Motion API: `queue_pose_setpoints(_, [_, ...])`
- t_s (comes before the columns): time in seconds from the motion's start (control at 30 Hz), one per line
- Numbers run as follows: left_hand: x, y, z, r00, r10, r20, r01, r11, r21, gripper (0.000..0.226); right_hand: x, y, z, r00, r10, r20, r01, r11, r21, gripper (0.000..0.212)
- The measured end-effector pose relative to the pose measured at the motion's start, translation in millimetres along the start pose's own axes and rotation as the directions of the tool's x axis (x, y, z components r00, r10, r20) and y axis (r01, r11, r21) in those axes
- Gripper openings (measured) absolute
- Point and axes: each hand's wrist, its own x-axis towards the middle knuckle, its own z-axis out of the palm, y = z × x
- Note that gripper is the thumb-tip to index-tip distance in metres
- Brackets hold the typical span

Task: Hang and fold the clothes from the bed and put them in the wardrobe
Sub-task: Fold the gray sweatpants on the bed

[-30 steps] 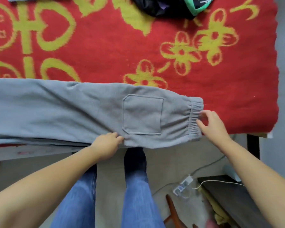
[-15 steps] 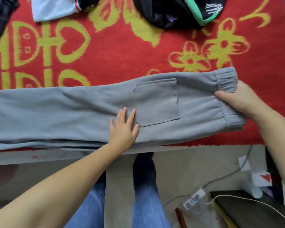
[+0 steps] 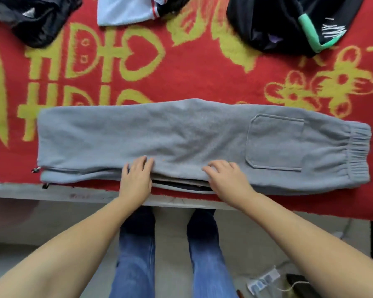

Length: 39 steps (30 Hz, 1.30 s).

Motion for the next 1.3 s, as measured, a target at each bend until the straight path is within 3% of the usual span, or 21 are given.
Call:
queue_pose_setpoints(0.1, [5.4, -63.9, -2.7, 0.985, -0.169, 0.028, 0.165, 0.982, 0.09, 0.069, 23.8, -36.0, 25.4, 0.96, 0.066, 0.273, -0.063, 0.998, -0.017, 0.039])
queue_pose_setpoints(0.2, [8.6, -121.2, -3.6, 0.957, -0.266, 0.114, 0.246, 0.956, 0.161, 0.071, 42.3, -34.0, 28.5, 0.927, 0.192, 0.324, -0.167, 0.98, -0.104, 0.032])
queue_pose_setpoints(0.27, [9.6, -152.5, -6.1, 0.959, -0.238, 0.155, 0.203, 0.956, 0.212, 0.069, 45.4, -26.2, 19.9, 0.921, 0.203, 0.333, -0.196, 0.979, -0.053, 0.023])
queue_pose_setpoints(0.37, [10.1, -187.8, -11.1, 0.994, 0.031, 0.101, -0.053, 0.973, 0.224, 0.073, 35.6, -19.7, 0.8, 0.972, 0.126, 0.198, -0.136, 0.99, 0.04, 0.022])
queue_pose_setpoints(0.43, [3.6, -207.2, -20.6, 0.968, 0.252, 0.012, -0.249, 0.945, 0.214, 0.071, 25.7, -25.5, -10.3, 0.985, 0.046, 0.168, -0.055, 0.997, 0.047, 0.034])
queue_pose_setpoints(0.5, [-7.0, -226.1, -22.1, 0.891, 0.453, 0.01, -0.443, 0.867, 0.228, 0.067, 13.5, -34.8, -9.6, 0.97, -0.023, 0.244, 0.028, 0.999, -0.02, 0.045])
queue_pose_setpoints(0.57, [-17.9, -245.6, -16.9, 0.842, 0.53, 0.098, -0.539, 0.817, 0.204, 0.066, 5.3, -39.9, 4.3, 0.923, -0.029, 0.384, 0.079, 0.99, -0.116, 0.059])
queue_pose_setpoints(0.63, [-28.4, -263.1, -10.5, 0.881, 0.453, 0.137, -0.466, 0.88, 0.087, 0.069, 7.3, -45.8, 18.2, 0.9, 0.019, 0.435, 0.067, 0.981, -0.181, 0.059])
queue_pose_setpoints(0.7, [-33.9, -273.4, -12.3, 0.978, 0.192, 0.085, -0.188, 0.981, -0.054, 0.064, 24.2, -64.4, 23.3, 0.913, 0.08, 0.399, -0.018, 0.987, -0.157, 0.037])
queue_pose_setpoints(0.77, [-32.6, -282.7, -16.0, 0.997, -0.076, 0.011, 0.077, 0.993, -0.093, 0.06, 51.2, -94.3, 25.5, 0.941, 0.08, 0.329, -0.044, 0.992, -0.116, 0.027])
queue_pose_setpoints(0.8, [-30.3, -287.8, -15.0, 0.993, -0.119, -0.009, 0.119, 0.991, -0.061, 0.061, 65.6, -110.9, 26.7, 0.945, 0.065, 0.319, -0.037, 0.995, -0.093, 0.028])
queue_pose_setpoints(0.9, [-21.5, -297.0, -11.4, 0.997, -0.067, 0.029, 0.066, 0.996, 0.062, 0.057, 108.9, -155.7, 37.8, 0.935, -0.014, 0.355, 0.028, 0.999, -0.033, 0.043])
queue_pose_setpoints(1.0, [-5.3, -301.4, -19.5, 0.999, -0.022, 0.039, 0.02, 0.998, 0.06, 0.034, 147.5, -190.5, 49.1, 0.913, 0.013, 0.407, 0.007, 0.999, -0.048, 0.031])
queue_pose_setpoints(1.1, [10.4, -314.3, -43.1, 0.987, 0.11, -0.12, -0.115, 0.993, -0.033, 0.025, 174.0, -203.3, 46.9, 0.902, 0.064, 0.426, -0.072, 0.997, 0.002, 0.015])
queue_pose_setpoints(1.2, [-1.3, -325.2, -61.8, 0.929, 0.194, -0.316, -0.229, 0.97, -0.08, 0.011, 173.7, -200.6, 39.5, 0.944, -0.006, 0.329, -0.051, 0.985, 0.163, 0.007])
queue_pose_setpoints(1.3, [-36.2, -336.1, -36.2, 0.927, 0.295, -0.231, -0.306, 0.952, -0.015, 0.019, 157.7, -202.8, 38.5, 0.892, -0.059, 0.448, 0.01, 0.994, 0.111, 0.015])
